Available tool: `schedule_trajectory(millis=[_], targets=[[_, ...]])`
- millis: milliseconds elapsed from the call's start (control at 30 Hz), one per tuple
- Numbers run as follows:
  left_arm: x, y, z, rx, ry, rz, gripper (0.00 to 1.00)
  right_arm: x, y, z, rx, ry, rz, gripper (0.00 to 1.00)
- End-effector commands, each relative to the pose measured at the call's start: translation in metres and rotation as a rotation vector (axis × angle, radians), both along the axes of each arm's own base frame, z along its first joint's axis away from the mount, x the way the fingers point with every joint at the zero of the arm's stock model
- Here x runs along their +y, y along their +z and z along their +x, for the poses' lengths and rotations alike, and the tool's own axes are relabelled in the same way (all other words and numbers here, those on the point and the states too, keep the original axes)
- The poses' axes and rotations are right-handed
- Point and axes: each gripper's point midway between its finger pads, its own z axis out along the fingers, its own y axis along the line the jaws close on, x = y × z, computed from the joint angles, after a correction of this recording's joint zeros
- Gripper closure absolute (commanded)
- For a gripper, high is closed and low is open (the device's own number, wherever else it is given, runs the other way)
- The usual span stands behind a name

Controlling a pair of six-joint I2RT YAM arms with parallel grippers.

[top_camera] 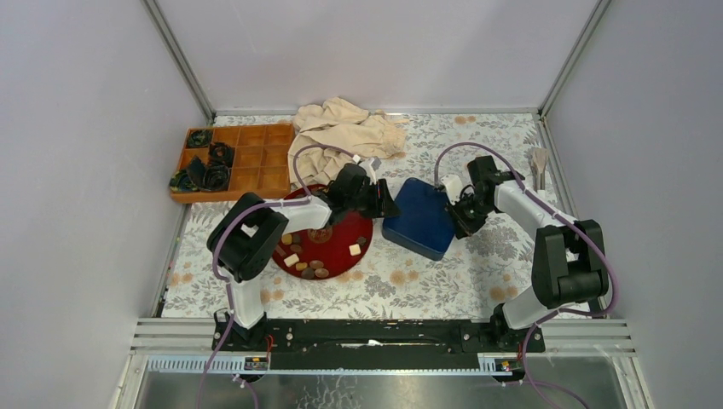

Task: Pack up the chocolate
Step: Adjust the packing box at the center of the board.

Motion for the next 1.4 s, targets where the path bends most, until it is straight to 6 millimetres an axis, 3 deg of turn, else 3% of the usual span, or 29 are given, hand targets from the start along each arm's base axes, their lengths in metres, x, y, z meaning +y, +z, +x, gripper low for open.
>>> schedule_trajectory(millis=[0, 100, 300, 467, 533, 633, 700, 800, 867, 1000, 1100, 1133, 1233, 1367], targets=[[-0.006, -0.021, -0.015, 0.032, -0.038, 0.076, 0.57, 0.014, 0.014, 0.029, -0.118, 0.000, 0.065, 0.97], [-0.003, -0.028, -0.017, 0.041, -0.033, 0.094, 0.67, 0.009, 0.017, 0.030, -0.129, -0.009, 0.065, 0.97], [-0.002, -0.033, -0.017, 0.051, -0.030, 0.108, 0.67, -0.010, 0.038, 0.031, -0.178, -0.031, 0.073, 0.92], [-0.003, -0.036, -0.018, 0.062, -0.040, 0.107, 0.67, -0.024, 0.067, 0.028, -0.228, -0.018, 0.095, 0.90], [-0.003, -0.037, -0.018, 0.064, -0.040, 0.106, 0.67, -0.009, 0.093, 0.031, -0.266, 0.035, 0.183, 0.90], [-0.004, -0.038, -0.019, 0.068, -0.041, 0.100, 0.67, 0.030, 0.134, 0.045, -0.322, 0.080, 0.346, 0.95], [-0.006, -0.039, -0.019, 0.075, -0.039, 0.092, 0.67, 0.056, 0.143, 0.064, -0.348, 0.052, 0.359, 1.00], [-0.008, -0.040, -0.021, 0.080, -0.039, 0.082, 0.67, 0.091, 0.133, 0.088, -0.325, 0.019, 0.357, 1.00], [-0.008, -0.039, -0.022, 0.083, -0.039, 0.075, 0.67, 0.101, 0.107, 0.101, -0.247, -0.029, 0.334, 1.00], [-0.009, -0.040, -0.026, 0.089, -0.041, 0.063, 0.67, 0.090, 0.029, 0.118, -0.086, -0.121, 0.174, 1.00], [-0.010, -0.041, -0.030, 0.099, -0.047, 0.043, 0.68, 0.078, -0.016, 0.110, 0.018, -0.138, 0.073, 1.00], [-0.011, -0.042, -0.032, 0.103, -0.049, 0.037, 0.68, 0.074, -0.023, 0.106, 0.038, -0.136, 0.052, 1.00], [-0.014, -0.042, -0.038, 0.111, -0.058, 0.014, 0.69, 0.073, -0.026, 0.097, 0.062, -0.114, 0.050, 1.00], [-0.018, -0.039, -0.044, 0.112, -0.068, -0.009, 0.70, 0.089, 0.014, 0.092, 0.011, -0.025, 0.169, 1.00]])
